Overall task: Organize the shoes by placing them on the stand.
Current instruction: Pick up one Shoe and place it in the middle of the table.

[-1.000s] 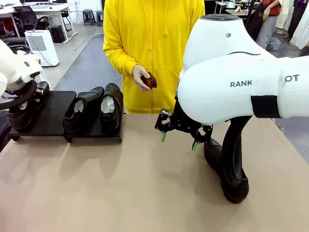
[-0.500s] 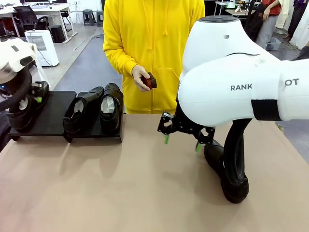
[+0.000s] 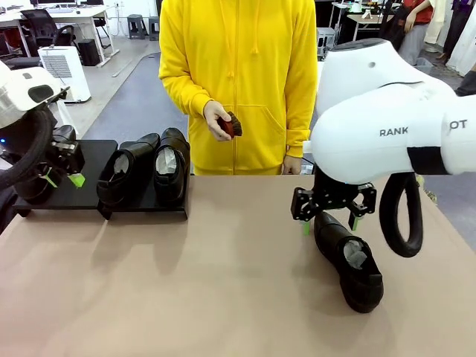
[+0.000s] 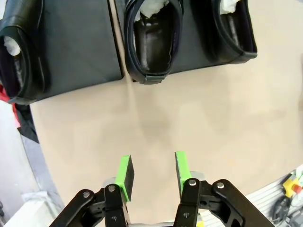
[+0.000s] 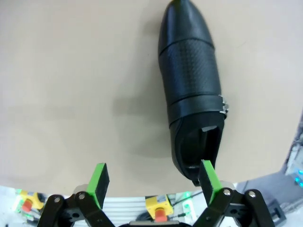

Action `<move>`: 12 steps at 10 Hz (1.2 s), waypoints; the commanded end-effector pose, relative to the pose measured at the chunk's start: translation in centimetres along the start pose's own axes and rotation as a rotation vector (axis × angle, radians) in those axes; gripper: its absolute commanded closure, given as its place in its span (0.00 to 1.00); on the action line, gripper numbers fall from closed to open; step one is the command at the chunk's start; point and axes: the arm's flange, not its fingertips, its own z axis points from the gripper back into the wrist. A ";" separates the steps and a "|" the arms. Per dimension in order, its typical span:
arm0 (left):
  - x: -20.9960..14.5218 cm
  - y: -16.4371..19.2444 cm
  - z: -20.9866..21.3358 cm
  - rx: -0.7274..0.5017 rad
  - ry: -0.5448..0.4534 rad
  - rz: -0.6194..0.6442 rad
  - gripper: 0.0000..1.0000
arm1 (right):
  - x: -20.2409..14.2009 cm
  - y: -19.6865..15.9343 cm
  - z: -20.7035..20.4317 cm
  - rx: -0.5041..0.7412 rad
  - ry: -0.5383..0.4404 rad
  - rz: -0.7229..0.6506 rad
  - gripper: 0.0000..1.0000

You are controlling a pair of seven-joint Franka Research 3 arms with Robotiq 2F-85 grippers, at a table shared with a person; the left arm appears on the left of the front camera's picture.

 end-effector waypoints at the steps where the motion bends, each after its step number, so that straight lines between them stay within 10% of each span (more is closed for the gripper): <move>1: 0.0 -0.4 0.1 0.020 -0.055 -0.018 0.51 | -1.0 2.1 0.8 -0.013 -0.011 -0.082 0.00; 12: 0.0 -0.4 0.1 0.020 -0.055 -0.018 0.51 | -1.7 -2.5 -9.7 0.137 -0.026 0.084 0.00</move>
